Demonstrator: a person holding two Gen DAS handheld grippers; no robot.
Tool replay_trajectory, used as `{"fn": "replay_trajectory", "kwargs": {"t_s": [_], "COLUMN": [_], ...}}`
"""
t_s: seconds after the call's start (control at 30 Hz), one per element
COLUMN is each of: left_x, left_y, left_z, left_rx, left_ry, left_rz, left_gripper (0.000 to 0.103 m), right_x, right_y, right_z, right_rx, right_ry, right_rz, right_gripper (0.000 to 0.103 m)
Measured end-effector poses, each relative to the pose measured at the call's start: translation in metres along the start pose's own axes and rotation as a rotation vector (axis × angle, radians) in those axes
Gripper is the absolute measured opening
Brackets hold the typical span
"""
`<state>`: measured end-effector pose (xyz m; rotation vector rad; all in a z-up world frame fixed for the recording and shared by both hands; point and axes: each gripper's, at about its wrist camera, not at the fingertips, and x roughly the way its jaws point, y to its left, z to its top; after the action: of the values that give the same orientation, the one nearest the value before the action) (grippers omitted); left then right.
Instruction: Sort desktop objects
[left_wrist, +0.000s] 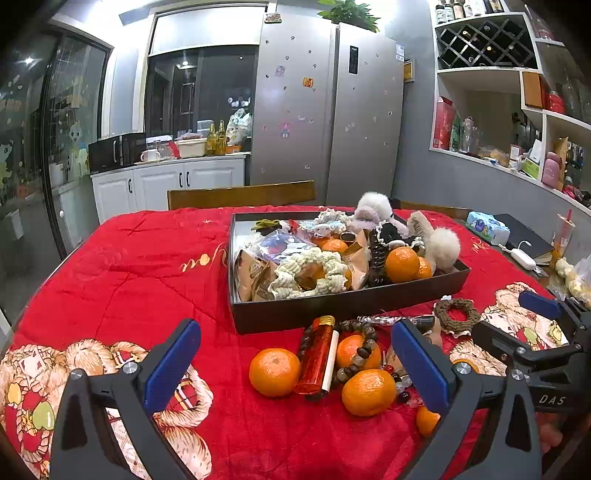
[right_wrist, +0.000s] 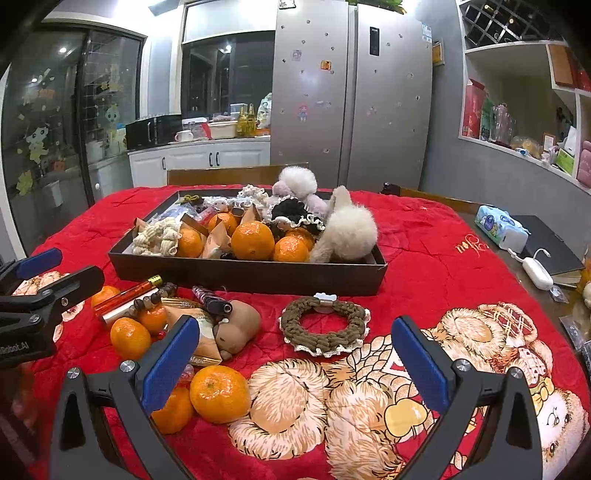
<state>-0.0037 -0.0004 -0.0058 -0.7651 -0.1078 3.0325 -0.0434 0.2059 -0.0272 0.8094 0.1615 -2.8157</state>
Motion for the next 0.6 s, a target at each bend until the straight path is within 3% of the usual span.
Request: {"fn": "replay_trajectory", "kwargs": {"t_s": [0.17,0.6], "left_x": [0.004,0.034], "left_y": [0.001,0.019], "left_z": [0.001,-0.005], "left_rx": [-0.006,-0.059], "left_ry": [0.026,0.217], "left_rz": [0.008,0.057], "left_gripper": [0.103,0.103], "right_x": [0.001,0.002], "right_y": [-0.002,-0.005], "right_z": [0.0,-0.001], "right_rx": [0.012,0.024], "right_ry": [0.006,0.008], "right_rz": [0.012,0.058], "right_gripper": [0.103,0.103]}}
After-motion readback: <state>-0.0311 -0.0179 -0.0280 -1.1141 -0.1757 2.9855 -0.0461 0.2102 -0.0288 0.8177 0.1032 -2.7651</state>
